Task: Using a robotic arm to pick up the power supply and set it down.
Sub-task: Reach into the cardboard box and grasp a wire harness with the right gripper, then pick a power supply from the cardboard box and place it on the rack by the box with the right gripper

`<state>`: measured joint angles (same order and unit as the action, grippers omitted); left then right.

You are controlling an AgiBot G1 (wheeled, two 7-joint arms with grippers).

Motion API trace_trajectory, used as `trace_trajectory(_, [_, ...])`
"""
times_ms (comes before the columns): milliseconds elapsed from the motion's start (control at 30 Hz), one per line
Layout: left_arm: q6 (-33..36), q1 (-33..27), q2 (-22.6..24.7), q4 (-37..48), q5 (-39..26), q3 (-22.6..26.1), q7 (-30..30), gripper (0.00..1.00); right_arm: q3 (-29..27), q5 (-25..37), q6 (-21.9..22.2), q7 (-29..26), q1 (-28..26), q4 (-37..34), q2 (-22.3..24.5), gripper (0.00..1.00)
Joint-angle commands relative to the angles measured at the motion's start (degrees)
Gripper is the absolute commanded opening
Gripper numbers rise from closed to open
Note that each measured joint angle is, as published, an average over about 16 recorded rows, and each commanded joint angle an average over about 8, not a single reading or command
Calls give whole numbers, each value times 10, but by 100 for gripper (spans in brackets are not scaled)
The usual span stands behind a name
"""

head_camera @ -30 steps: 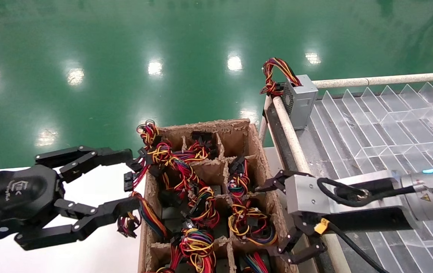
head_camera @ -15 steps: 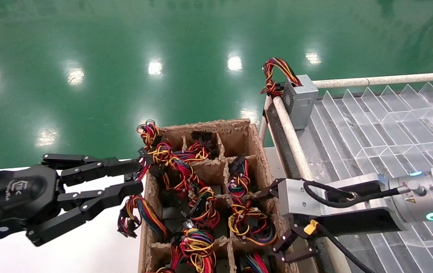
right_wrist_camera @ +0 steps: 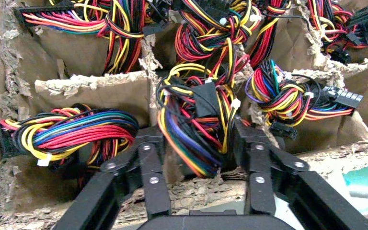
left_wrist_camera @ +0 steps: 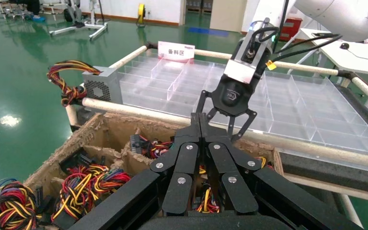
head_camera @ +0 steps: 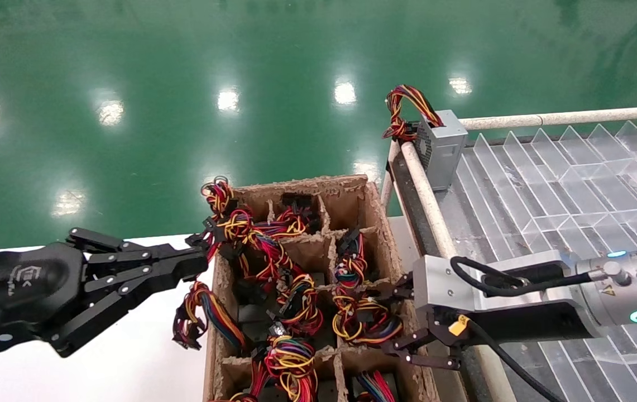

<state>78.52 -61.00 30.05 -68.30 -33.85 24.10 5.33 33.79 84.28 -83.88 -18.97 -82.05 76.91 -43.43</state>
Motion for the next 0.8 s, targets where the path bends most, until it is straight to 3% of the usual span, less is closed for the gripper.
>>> trace_trajectory(33, [0,0,0,0,0,0,0,0,0,-1,1,-2,1,0,1,0])
trace_trajectory(467, [0,0,0,0,0,0,0,0,-11,-17,10,-2,7,1,12,0])
trace_trajectory(800, [0,0,0,0,0,0,0,0,-49,-83,19,8,8,2,34,0])
